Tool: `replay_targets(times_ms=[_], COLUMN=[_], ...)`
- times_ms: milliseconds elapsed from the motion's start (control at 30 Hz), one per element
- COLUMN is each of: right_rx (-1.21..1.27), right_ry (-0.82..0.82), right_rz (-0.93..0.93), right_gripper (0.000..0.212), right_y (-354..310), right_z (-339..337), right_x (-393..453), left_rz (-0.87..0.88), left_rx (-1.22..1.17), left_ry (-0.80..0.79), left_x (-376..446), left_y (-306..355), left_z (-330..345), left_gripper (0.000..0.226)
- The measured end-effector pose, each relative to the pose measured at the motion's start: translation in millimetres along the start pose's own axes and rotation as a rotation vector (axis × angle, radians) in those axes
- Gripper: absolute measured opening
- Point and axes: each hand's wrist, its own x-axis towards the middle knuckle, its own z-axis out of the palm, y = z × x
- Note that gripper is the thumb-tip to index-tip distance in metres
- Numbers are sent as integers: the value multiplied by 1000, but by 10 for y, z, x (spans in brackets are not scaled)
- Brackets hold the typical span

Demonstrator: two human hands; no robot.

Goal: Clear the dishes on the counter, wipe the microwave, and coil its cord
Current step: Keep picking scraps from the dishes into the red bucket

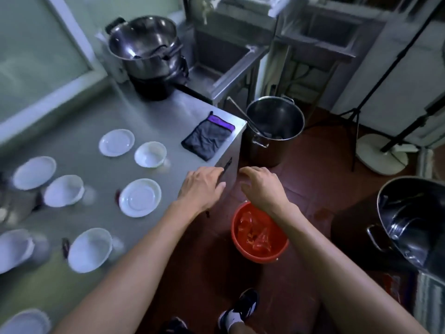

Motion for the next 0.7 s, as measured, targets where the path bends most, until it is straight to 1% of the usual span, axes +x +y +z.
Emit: replay_targets(times_ms=[167, 300, 500, 600, 700], right_rx=[-7, 21, 35, 45, 37], right_ry=[9, 2, -43, -29, -56], right_rz=[-128, -236, -398, -480, -553], right_gripper=[42, 42, 40, 37, 37], right_y=[-801, -1537, -2703, -3228, -3695], right_z=[-133, -32, 266, 416, 591], right_x=[79, -5, -302, -471, -636], left_rz=[-109, -202, -353, -430, -509], left_rx=[-39, -42, -53, -61, -88], left_ry=[99, 158, 225, 267, 307], left_x=[-529, -1180, -2333, -2863, -3328], left_y=[-505, -1001, -1747, -2044, -2305], left_z=[-492, -731, -930, -967, -975], left_gripper=[48, 46, 40, 43, 45])
